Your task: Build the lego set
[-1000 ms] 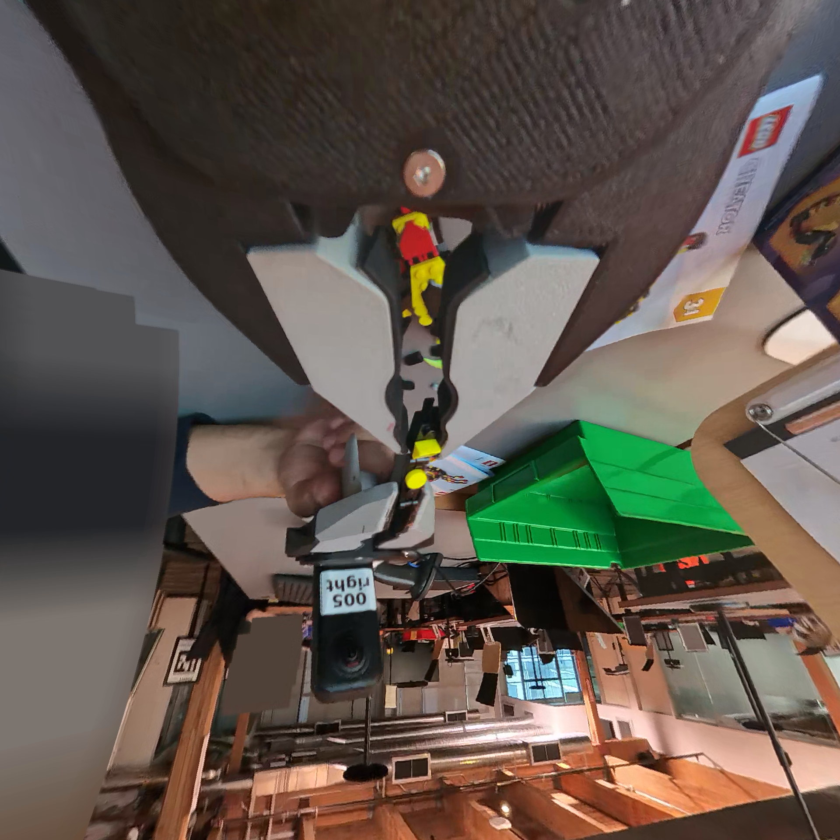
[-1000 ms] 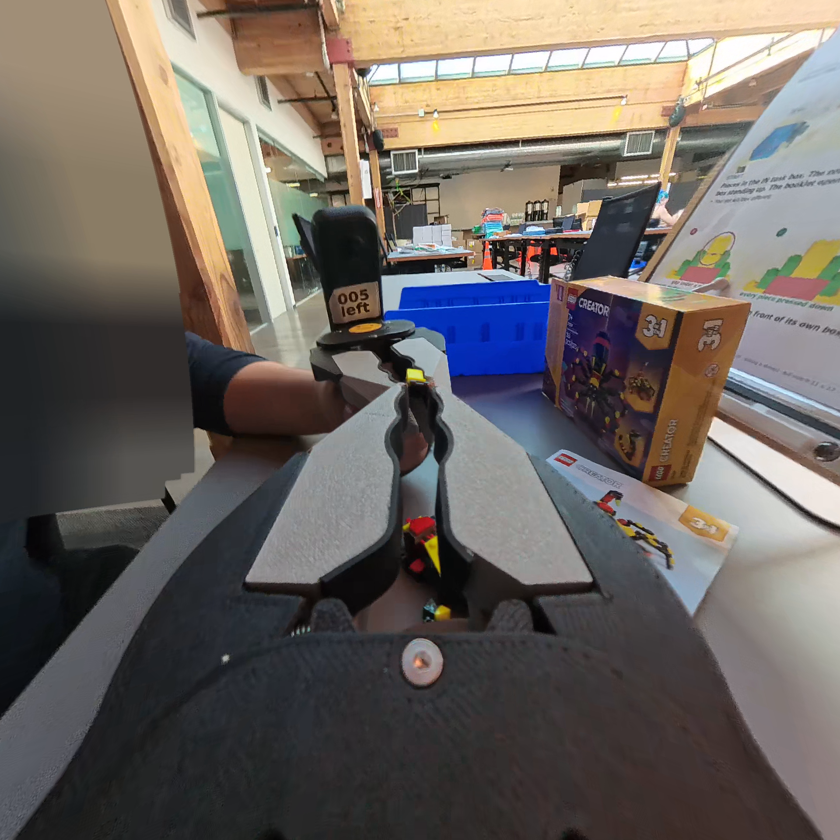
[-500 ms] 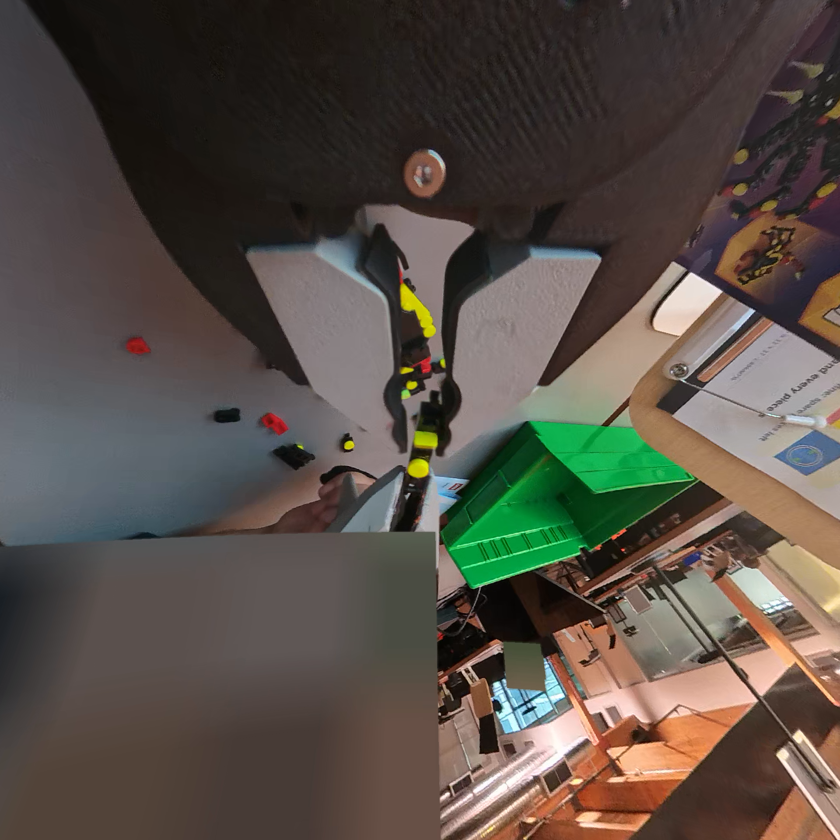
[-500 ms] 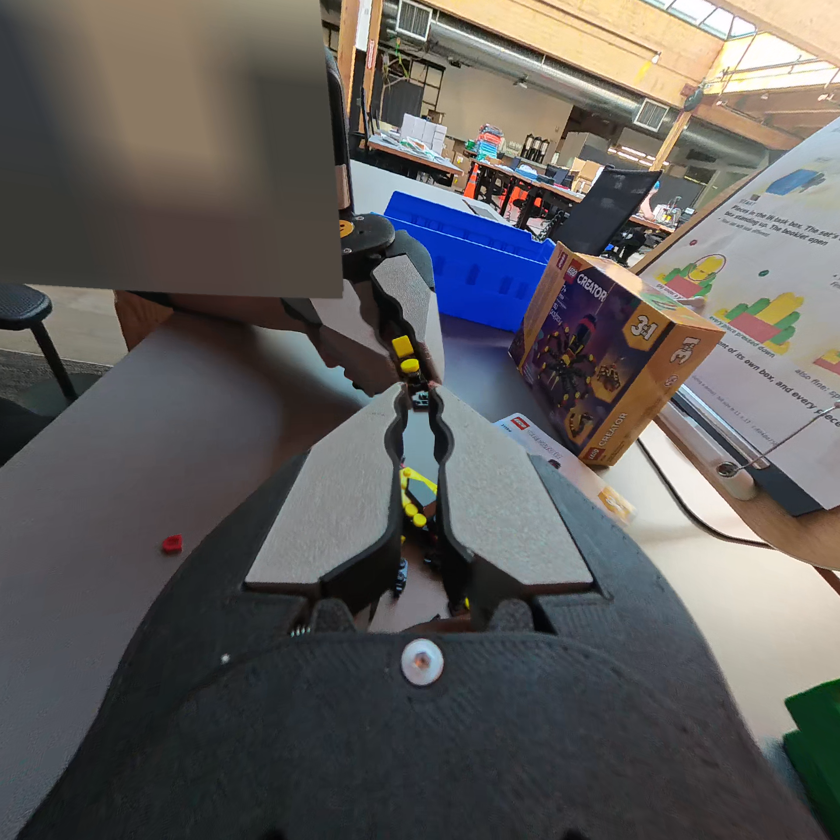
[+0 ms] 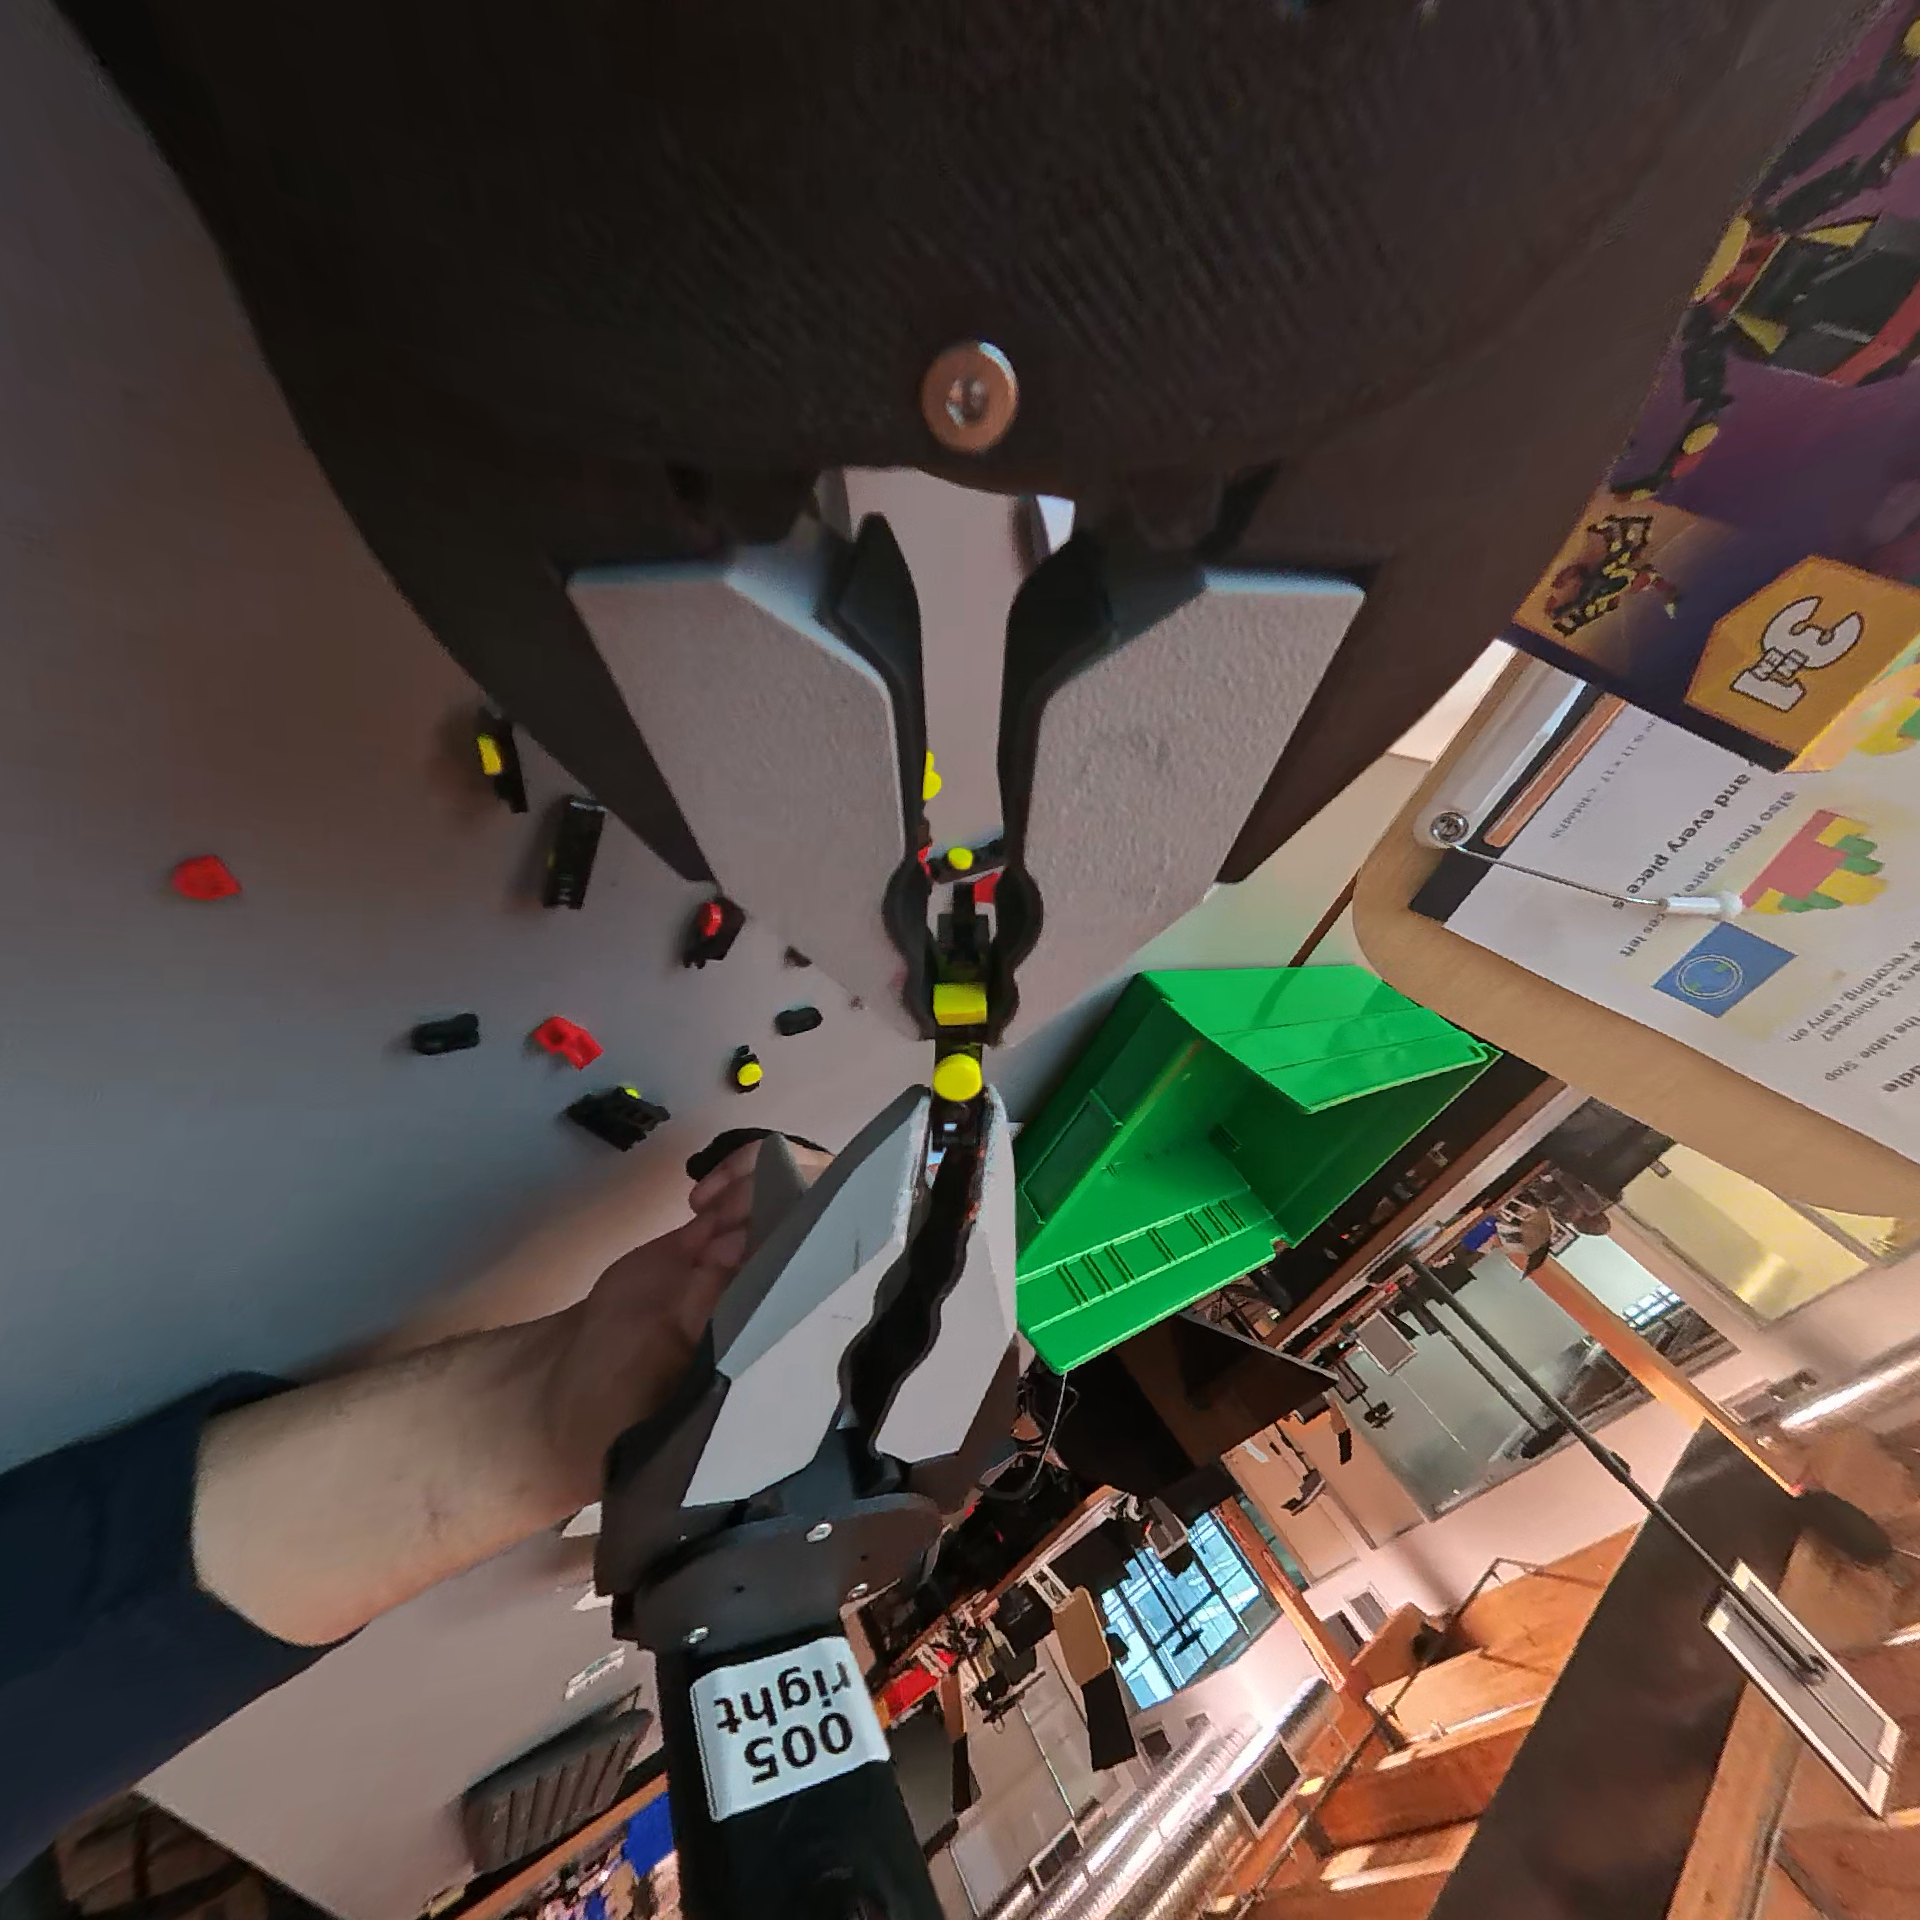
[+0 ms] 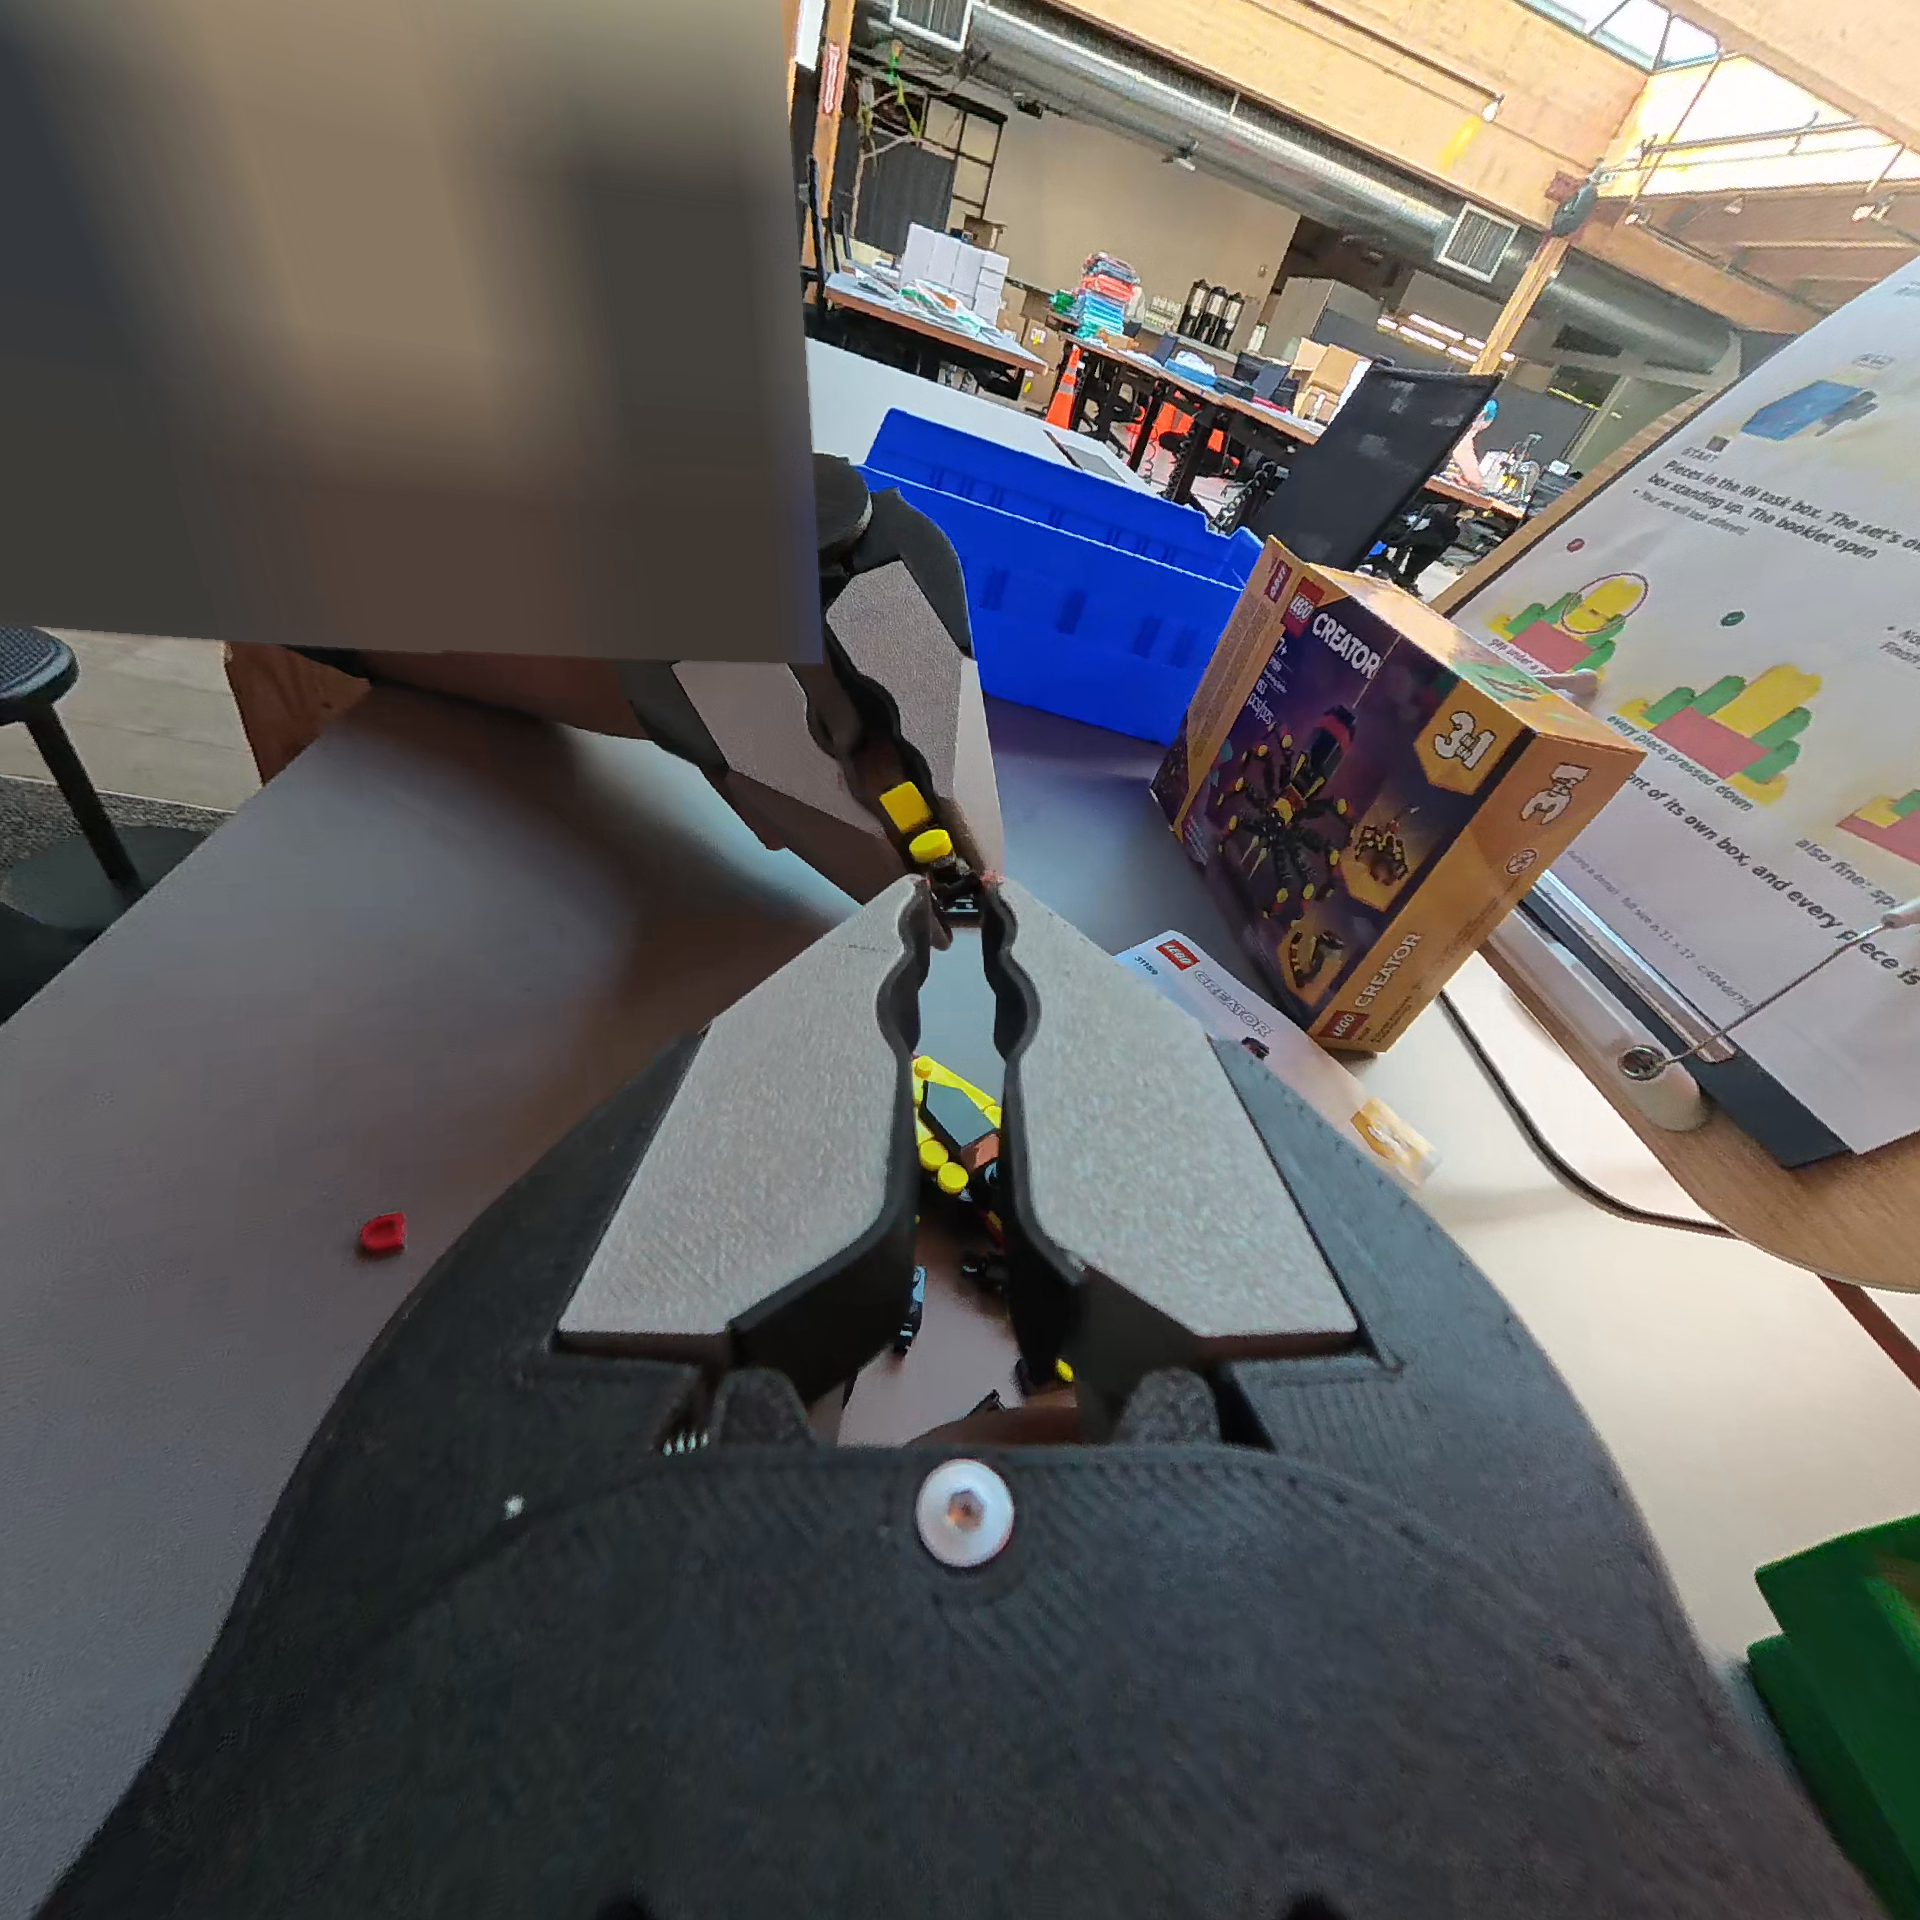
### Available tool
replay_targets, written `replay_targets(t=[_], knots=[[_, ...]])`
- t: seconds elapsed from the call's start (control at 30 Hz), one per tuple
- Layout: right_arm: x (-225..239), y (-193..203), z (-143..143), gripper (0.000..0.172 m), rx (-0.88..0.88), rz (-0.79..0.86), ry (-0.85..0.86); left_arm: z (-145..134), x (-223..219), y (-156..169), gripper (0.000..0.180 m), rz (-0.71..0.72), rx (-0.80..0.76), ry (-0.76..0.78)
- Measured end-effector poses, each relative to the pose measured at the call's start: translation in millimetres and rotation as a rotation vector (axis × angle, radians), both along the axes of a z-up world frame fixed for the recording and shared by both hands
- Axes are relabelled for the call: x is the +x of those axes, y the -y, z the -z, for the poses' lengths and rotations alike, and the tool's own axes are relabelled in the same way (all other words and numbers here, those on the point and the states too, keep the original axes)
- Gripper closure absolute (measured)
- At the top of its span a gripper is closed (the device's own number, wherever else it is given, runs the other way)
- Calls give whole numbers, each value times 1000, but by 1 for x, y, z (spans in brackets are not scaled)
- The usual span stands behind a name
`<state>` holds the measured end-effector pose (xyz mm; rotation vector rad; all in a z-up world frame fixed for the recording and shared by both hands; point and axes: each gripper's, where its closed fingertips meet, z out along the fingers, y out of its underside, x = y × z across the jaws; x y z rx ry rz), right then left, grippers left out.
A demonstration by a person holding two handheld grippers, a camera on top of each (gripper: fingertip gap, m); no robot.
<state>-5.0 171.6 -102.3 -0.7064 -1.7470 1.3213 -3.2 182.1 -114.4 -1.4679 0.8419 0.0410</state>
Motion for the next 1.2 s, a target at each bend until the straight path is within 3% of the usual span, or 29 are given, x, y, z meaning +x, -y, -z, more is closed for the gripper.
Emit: replay_targets(t=[0.3, 0.43, 0.57, 0.73, 0.8, 1.0, 1.1, 1.2], knots=[[-3, 0, 0, 166, -35, 15, 12, 9, -6, -6, 175, -76, -6, -90], [-9, 1, 10, 162, -101, 18, 99, 12, -8, -9, 175, -109, -7, -113], [-14, -2, 16, 164, -59, 52, 119, 16, -11, -13, 175, -148, -2, -148], [-15, -3, 19, 166, -86, 43, 152, 25, -14, -15, 174, -148, -93, -80], [-13, -4, 17, 166, -80, 43, 141, 34, -12, -14, 164, -107, -181, -24], [-12, -5, 22, 166, -42, 39, 164, 21, -3, -5, 161, 4, -260, 171], [-12, -3, 28, 166, 0, 38, 175, 25, 1, 1, 156, 66, -377, 266], [-12, 0, 30, 166, 38, 33, 159, 29, -3, 1, 167, 56, -415, 292]])
